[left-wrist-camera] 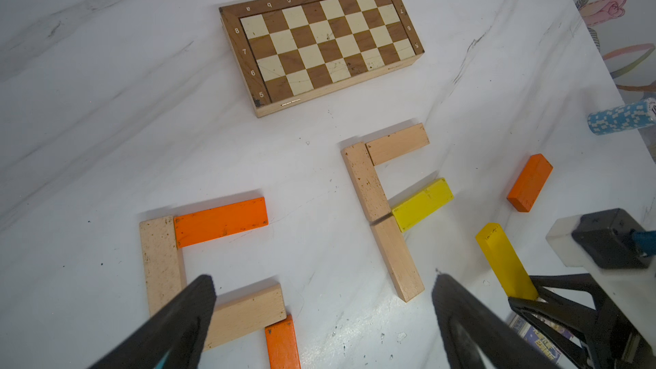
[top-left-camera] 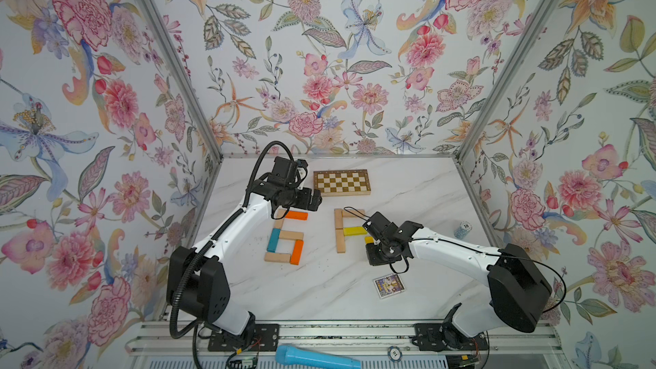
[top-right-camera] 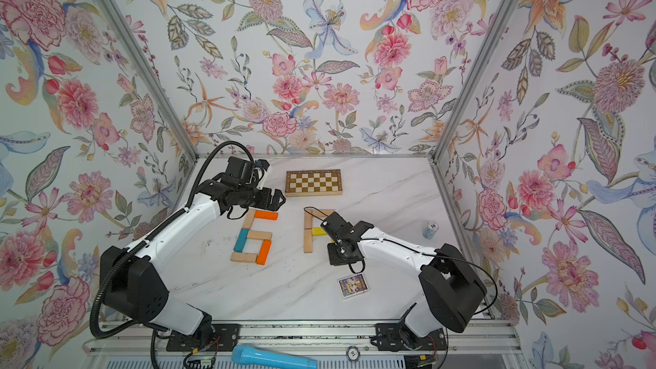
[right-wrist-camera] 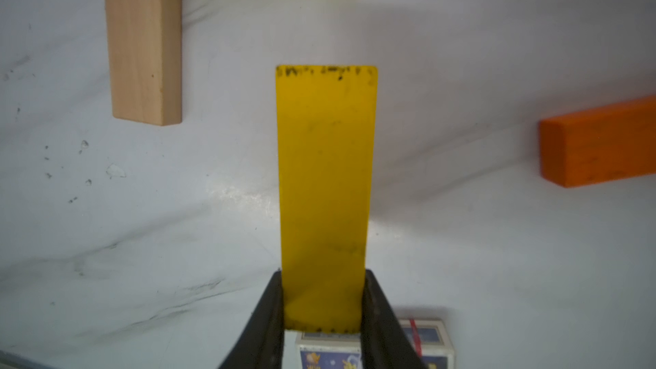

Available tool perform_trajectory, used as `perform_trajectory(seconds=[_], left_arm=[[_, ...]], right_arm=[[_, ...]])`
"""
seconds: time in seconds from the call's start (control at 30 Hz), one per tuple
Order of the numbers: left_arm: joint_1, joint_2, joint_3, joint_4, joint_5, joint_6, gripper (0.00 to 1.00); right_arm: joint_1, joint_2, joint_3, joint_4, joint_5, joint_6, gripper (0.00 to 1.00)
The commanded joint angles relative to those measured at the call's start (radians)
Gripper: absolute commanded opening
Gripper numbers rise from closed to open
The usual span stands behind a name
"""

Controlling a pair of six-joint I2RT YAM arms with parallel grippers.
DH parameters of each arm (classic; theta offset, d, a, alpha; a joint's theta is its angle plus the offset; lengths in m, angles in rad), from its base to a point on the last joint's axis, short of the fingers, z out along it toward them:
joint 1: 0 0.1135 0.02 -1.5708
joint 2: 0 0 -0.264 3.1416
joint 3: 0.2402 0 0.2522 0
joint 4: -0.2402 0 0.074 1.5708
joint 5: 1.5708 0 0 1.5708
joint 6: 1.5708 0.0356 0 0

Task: Assemble the number 6 with building blocks
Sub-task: Assemble the building block at the center of the board.

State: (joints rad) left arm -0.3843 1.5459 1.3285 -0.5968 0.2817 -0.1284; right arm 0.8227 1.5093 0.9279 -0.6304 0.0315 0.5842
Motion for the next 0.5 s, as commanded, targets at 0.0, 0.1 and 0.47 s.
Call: perform_trajectory(seconds=[0.0,0.1,0.47], left_arm=[[0.010,0.010,-0.009,0.005,0.015,-0.013,0.99],[0.010,0.010,-0.010,0.004,0.019,-0.012,0.99],[0.010,0.011,-0.011,0.003,0.019,-0.013,0.99]], right_arm=[[0.018,0.033,-0.019,0.042,-0.020,0.035,0.31],[0.018,0.071,-0.018,0.066,-0.030,0.040,0.31],[-0.001,0.141,-0.011,0.096,-0.039,0.037,0.32]])
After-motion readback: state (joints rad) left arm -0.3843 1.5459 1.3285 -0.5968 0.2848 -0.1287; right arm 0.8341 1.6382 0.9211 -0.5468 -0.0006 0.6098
